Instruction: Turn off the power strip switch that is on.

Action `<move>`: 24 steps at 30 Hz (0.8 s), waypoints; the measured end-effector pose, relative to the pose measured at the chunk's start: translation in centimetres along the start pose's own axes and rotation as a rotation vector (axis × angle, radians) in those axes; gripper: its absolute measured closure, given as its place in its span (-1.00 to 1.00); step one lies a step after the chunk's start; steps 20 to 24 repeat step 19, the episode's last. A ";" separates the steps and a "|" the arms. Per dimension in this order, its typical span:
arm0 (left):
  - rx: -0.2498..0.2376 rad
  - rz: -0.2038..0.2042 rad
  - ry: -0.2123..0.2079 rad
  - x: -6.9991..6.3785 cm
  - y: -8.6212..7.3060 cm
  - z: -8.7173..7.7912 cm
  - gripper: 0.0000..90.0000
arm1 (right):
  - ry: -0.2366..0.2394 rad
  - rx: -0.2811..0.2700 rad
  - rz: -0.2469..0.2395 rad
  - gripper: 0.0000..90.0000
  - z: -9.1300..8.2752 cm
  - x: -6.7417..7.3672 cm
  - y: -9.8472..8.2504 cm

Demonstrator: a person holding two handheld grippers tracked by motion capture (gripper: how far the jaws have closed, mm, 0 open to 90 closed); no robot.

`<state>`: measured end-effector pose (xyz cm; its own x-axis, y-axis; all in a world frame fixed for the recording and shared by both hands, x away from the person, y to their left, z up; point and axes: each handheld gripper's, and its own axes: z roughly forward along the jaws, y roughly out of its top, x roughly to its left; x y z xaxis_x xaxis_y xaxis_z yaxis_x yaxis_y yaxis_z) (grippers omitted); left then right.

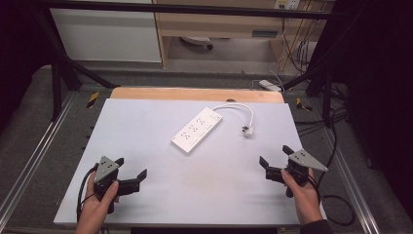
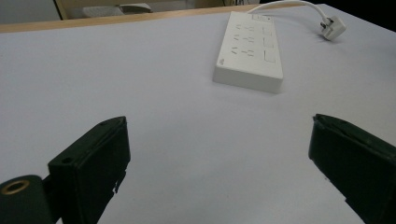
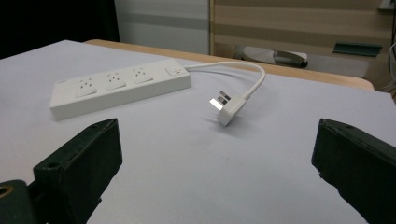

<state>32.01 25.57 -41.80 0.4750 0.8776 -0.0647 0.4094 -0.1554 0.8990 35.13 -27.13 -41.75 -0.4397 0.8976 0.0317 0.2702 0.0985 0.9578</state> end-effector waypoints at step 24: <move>0.000 0.009 -0.003 -0.1 0.1 0.0 -0.88 | 0.112 0.111 -0.047 -0.94 3.1 3.0 -2.2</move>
